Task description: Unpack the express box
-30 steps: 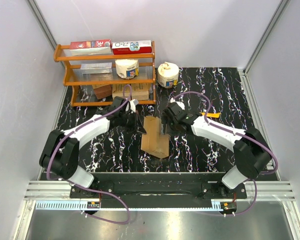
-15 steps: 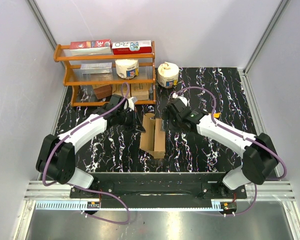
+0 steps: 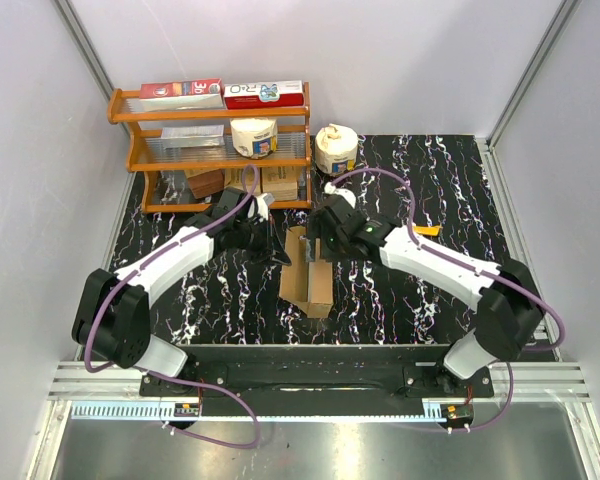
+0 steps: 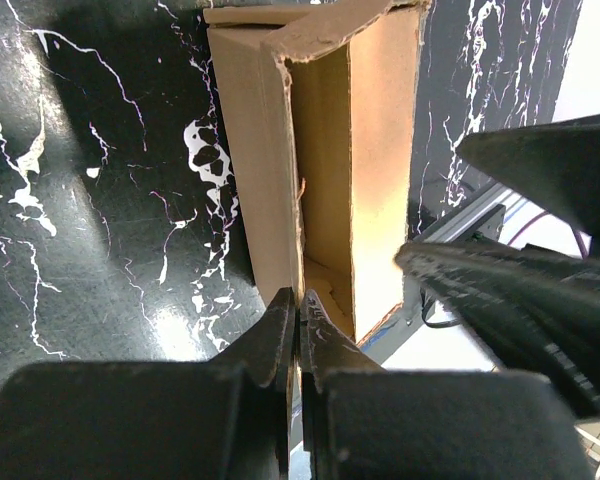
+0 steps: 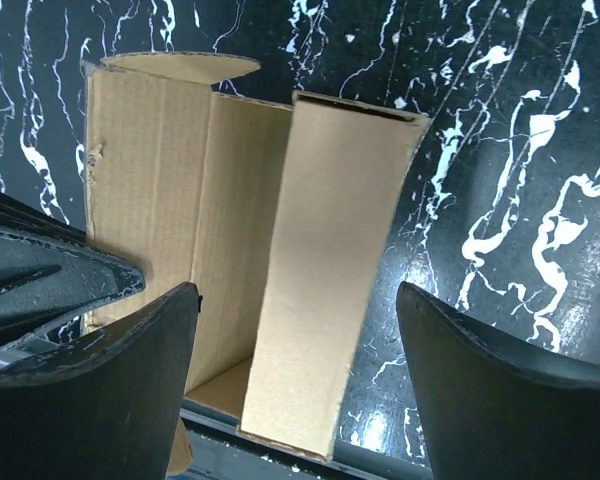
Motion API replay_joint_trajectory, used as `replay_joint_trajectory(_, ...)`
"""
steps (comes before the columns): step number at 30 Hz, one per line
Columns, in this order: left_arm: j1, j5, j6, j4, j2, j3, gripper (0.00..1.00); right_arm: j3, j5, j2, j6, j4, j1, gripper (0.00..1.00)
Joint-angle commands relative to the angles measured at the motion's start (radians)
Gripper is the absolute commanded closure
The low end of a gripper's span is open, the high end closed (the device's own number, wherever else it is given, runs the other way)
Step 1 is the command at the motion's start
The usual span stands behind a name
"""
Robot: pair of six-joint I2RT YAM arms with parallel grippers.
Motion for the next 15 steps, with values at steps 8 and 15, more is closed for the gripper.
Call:
replay_joint_trajectory(8,0.007,-0.045,-0.014,-0.015,-0.054,0.064,1.0,0.09,0.204,0.109,0.037,-0.116,0.071,0.21)
replay_joint_trajectory(15,0.021,-0.057,-0.002,-0.039,-0.065,0.082,1.0,0.073,0.222,0.115,0.048,-0.141,0.071,0.44)
